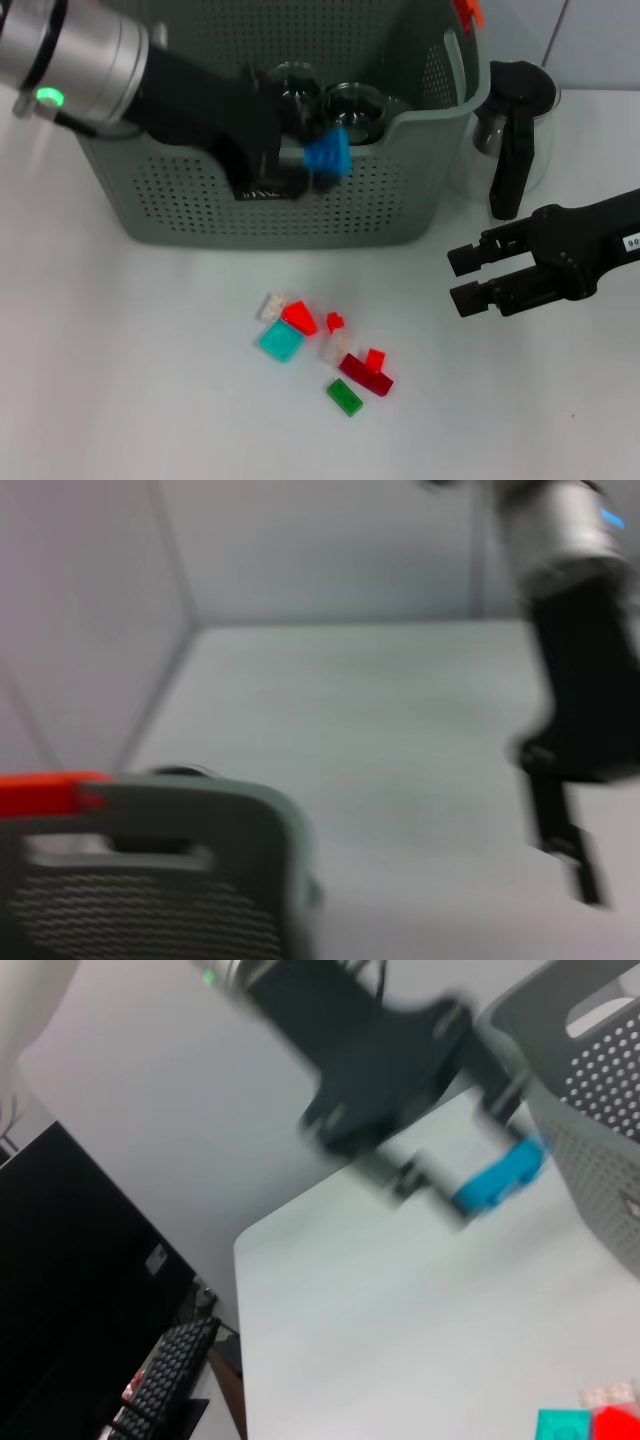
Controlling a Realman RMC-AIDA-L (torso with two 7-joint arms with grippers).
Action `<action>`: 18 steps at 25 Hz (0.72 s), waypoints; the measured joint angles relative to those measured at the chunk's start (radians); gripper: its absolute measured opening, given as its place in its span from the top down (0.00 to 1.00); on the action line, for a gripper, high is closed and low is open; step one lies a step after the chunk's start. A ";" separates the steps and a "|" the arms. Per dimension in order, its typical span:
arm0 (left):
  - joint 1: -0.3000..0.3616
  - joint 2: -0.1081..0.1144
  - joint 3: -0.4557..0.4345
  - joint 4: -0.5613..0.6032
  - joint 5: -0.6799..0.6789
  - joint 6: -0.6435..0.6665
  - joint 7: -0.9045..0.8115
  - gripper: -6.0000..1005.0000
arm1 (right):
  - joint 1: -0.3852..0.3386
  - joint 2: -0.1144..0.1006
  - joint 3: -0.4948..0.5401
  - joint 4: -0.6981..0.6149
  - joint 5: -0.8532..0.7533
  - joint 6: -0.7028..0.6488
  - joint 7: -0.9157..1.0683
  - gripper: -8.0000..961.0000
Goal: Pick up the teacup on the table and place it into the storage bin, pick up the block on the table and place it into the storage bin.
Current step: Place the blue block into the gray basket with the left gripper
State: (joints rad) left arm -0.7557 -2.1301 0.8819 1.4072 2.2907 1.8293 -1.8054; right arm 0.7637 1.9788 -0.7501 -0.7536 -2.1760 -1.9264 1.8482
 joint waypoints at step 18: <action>-0.181 0.069 -0.006 -0.413 0.170 -0.675 -0.309 0.53 | -0.001 0.002 -0.019 0.016 -0.002 -0.029 -0.015 0.27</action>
State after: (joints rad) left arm -0.9366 -2.0614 0.8761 0.9941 2.4612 1.1539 -2.1145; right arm 0.7624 1.9803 -0.7687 -0.7372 -2.1783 -1.9554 1.8332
